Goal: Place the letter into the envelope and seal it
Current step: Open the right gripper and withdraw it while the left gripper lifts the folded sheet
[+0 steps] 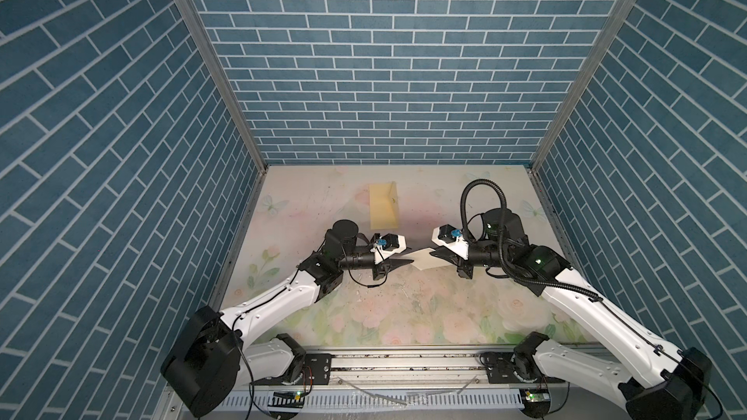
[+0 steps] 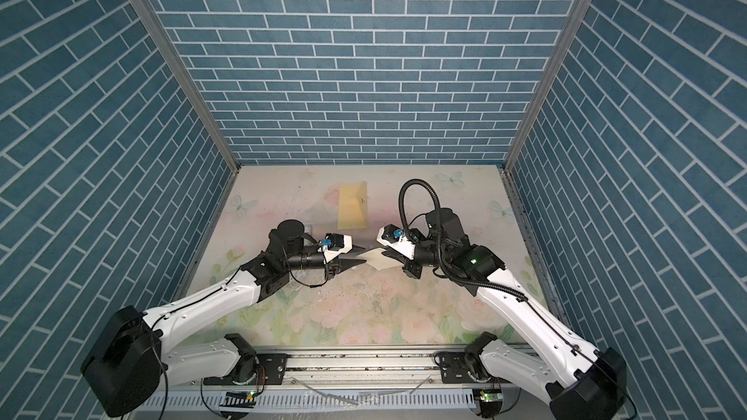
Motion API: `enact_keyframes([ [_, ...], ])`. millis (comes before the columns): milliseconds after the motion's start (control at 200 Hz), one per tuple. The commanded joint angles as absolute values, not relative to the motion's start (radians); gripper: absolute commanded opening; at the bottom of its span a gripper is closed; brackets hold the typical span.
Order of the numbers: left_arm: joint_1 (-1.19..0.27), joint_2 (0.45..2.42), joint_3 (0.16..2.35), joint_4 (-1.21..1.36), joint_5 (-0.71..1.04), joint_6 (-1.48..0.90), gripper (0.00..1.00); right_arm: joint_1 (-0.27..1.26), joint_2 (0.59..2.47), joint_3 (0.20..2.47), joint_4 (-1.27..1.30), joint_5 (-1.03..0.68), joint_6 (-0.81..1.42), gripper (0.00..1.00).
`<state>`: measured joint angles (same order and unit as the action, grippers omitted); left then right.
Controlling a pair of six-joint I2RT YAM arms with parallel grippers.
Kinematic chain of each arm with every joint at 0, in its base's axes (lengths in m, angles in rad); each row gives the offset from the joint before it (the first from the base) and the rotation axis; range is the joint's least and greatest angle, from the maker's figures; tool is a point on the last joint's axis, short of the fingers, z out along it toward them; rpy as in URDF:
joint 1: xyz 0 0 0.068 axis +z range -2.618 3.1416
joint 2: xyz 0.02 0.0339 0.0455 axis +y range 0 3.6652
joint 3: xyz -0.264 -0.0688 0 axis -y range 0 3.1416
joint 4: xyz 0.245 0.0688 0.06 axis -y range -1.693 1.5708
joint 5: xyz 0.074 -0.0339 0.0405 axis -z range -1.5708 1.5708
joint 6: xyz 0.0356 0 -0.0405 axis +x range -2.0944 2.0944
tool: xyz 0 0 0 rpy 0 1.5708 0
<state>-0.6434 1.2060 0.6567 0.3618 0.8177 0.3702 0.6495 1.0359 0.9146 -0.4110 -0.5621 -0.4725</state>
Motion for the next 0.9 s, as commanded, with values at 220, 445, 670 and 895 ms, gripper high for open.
enact_keyframes([
  [220, -0.64, 1.268, 0.693, 0.393, 0.877, 0.324, 0.29, 0.664, 1.102, 0.934, -0.377, -0.621, -0.483, 0.0],
  [445, -0.641, 1.295, 0.694, 0.4, 0.893, 0.313, 0.08, 0.676, 1.111, 0.937, -0.361, -0.613, -0.479, 0.0],
  [670, -0.64, 1.259, 0.677, 0.434, 0.818, 0.27, 0.0, 0.678, 1.112, 0.919, -0.279, -0.54, -0.433, 0.1],
  [895, -0.634, 1.119, 0.664, 0.323, 0.358, 0.143, 0.0, 0.679, 1.084, 0.876, -0.07, -0.304, -0.297, 0.49],
])
